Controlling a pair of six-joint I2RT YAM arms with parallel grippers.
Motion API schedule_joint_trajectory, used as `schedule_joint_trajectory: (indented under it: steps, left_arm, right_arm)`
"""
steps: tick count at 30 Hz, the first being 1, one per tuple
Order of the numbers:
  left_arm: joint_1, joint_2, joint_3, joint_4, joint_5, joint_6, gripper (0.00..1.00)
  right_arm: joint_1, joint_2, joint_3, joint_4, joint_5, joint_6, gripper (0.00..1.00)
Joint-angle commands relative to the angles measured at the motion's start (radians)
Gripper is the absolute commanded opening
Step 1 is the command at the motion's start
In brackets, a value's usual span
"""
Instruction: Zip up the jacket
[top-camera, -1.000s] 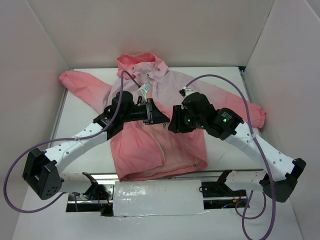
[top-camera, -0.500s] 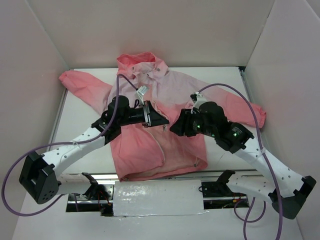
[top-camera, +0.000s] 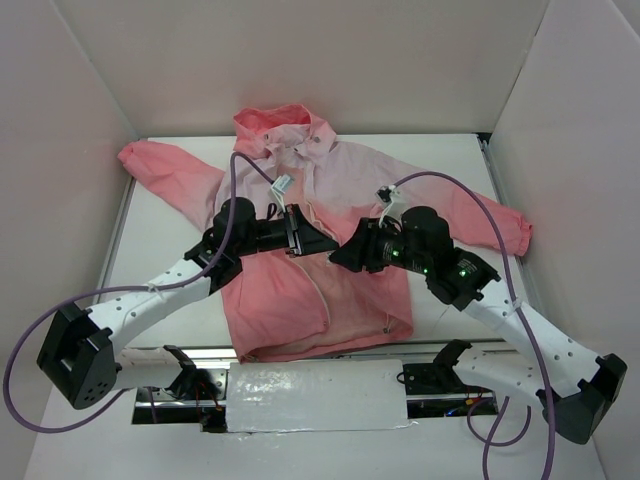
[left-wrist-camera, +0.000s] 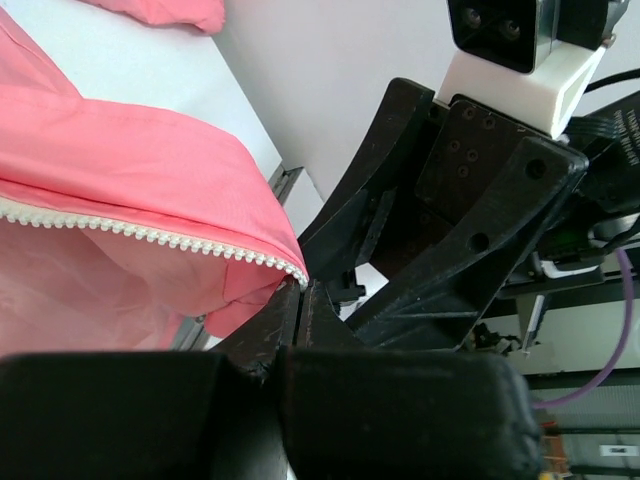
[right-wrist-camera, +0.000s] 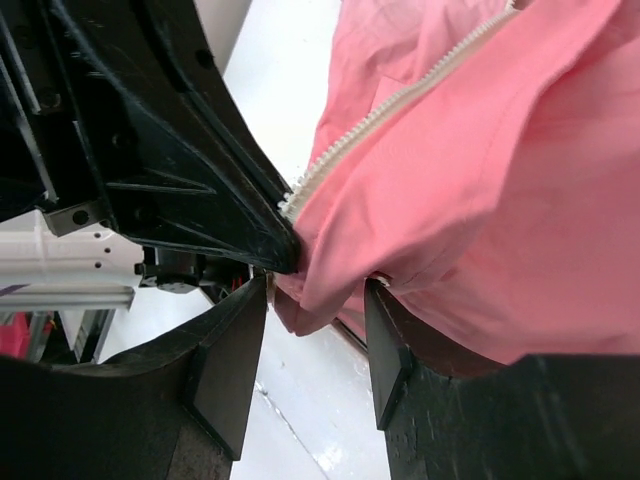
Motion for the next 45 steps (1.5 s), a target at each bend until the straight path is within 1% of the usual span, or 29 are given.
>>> schedule_joint_trajectory:
  steps: [1, 2, 4, 7, 10, 17, 18, 19, 20, 21, 22, 24, 27, 28, 29, 30, 31, 32, 33, 34, 35, 36, 37, 38, 40, 41, 42, 44, 45]
  left_arm:
    - [-0.006, -0.040, -0.003, 0.119, 0.039, -0.030, 0.00]
    - [-0.006, -0.043, -0.004, 0.124, 0.037, -0.031, 0.00]
    - [-0.006, -0.044, -0.007, 0.126, 0.031, -0.032, 0.00]
    - [-0.006, -0.046, -0.006, 0.107, 0.024, -0.022, 0.00]
    - [-0.006, -0.050, -0.007, 0.087, 0.007, -0.013, 0.00]
    - [-0.006, -0.038, -0.009, 0.093, -0.003, -0.019, 0.00]
    - [-0.006, -0.037, -0.007, 0.089, -0.010, -0.016, 0.00]
    - [-0.006, -0.037, -0.007, 0.078, -0.012, -0.013, 0.00]
    - [-0.006, -0.037, -0.007, 0.075, -0.012, -0.009, 0.00]
    - [-0.006, -0.035, -0.009, 0.070, -0.016, -0.005, 0.00]
    - [-0.006, -0.037, -0.004, 0.060, -0.019, -0.004, 0.00]
    - [-0.006, -0.034, -0.001, 0.049, -0.027, 0.004, 0.00]
    - [-0.006, -0.027, 0.034, -0.021, -0.042, 0.031, 0.01]
    - [-0.006, -0.026, 0.049, -0.060, -0.073, 0.047, 0.22]
    - [-0.006, -0.027, 0.091, -0.157, -0.102, 0.088, 0.36]
    - [-0.004, -0.035, 0.112, -0.214, -0.139, 0.108, 0.48]
    - [-0.004, -0.043, 0.155, -0.273, -0.229, 0.129, 0.68]
    - [-0.004, -0.052, 0.177, -0.398, -0.290, 0.168, 0.77]
    - [-0.004, -0.072, 0.197, -0.463, -0.355, 0.182, 0.89]
    - [-0.004, -0.079, 0.235, -0.518, -0.480, 0.209, 0.90]
    - [-0.004, -0.087, 0.256, -0.631, -0.542, 0.220, 0.91]
    - [-0.004, -0.087, 0.292, -0.687, -0.590, 0.228, 0.91]
    - [-0.003, -0.084, 0.310, -0.742, -0.680, 0.237, 0.90]
    - [-0.006, -0.072, 0.323, -0.843, -0.708, 0.243, 0.88]
    - [-0.021, -0.049, 0.340, -0.920, -0.756, 0.251, 0.82]
    - [-0.033, -0.040, 0.340, -0.990, -0.762, 0.249, 0.80]
    - [-0.050, -0.032, 0.344, -1.023, -0.763, 0.248, 0.79]
    - [-0.133, 0.009, 0.359, -1.097, -0.783, 0.222, 0.79]
    - [-0.165, 0.028, 0.381, -1.171, -0.783, 0.209, 0.79]
  right_arm:
    - [-0.008, -0.035, -0.020, 0.148, -0.045, 0.017, 0.51]
    - [-0.008, -0.037, -0.024, 0.154, -0.048, 0.018, 0.50]
    - [-0.015, -0.046, -0.041, 0.177, -0.062, 0.024, 0.43]
    - [-0.018, -0.063, -0.064, 0.205, -0.080, 0.038, 0.35]
    - [-0.021, -0.083, -0.080, 0.219, -0.090, 0.049, 0.31]
    - [-0.033, -0.101, -0.115, 0.277, -0.136, 0.079, 0.25]
    - [-0.033, -0.104, -0.116, 0.280, -0.143, 0.084, 0.23]
    - [-0.034, -0.106, -0.119, 0.285, -0.148, 0.084, 0.15]
    - [-0.036, -0.109, -0.121, 0.292, -0.153, 0.086, 0.11]
    - [-0.038, -0.112, -0.121, 0.292, -0.154, 0.087, 0.04]
    - [-0.038, -0.113, -0.124, 0.297, -0.157, 0.090, 0.00]
    - [-0.044, -0.115, -0.129, 0.309, -0.168, 0.096, 0.00]
    - [-0.050, -0.113, -0.146, 0.328, -0.183, 0.104, 0.00]
    - [-0.051, -0.112, -0.149, 0.326, -0.177, 0.103, 0.00]
    - [-0.051, -0.109, -0.149, 0.300, -0.151, 0.098, 0.00]
    - [-0.053, -0.097, -0.143, 0.276, -0.134, 0.080, 0.00]
    - [-0.051, -0.090, -0.126, 0.250, -0.114, 0.067, 0.00]
    - [-0.051, -0.084, -0.120, 0.201, -0.072, 0.058, 0.00]
    - [-0.051, -0.081, -0.112, 0.182, -0.047, 0.049, 0.00]
    - [-0.054, -0.080, -0.101, 0.147, -0.027, 0.044, 0.00]
    - [-0.053, -0.081, -0.098, 0.133, 0.005, 0.038, 0.00]
    - [-0.053, -0.081, -0.090, 0.119, 0.025, 0.041, 0.00]
    - [-0.054, -0.081, -0.086, 0.090, 0.045, 0.044, 0.00]
    - [-0.051, -0.077, -0.080, 0.072, 0.086, 0.052, 0.00]
    - [-0.054, -0.070, -0.058, 0.009, 0.139, 0.076, 0.00]
    - [-0.053, -0.067, -0.049, -0.017, 0.194, 0.087, 0.00]
    - [-0.053, -0.067, -0.032, -0.040, 0.220, 0.096, 0.00]
    - [-0.051, -0.067, -0.014, -0.099, 0.269, 0.112, 0.00]
    - [-0.054, -0.064, 0.005, -0.116, 0.307, 0.112, 0.00]
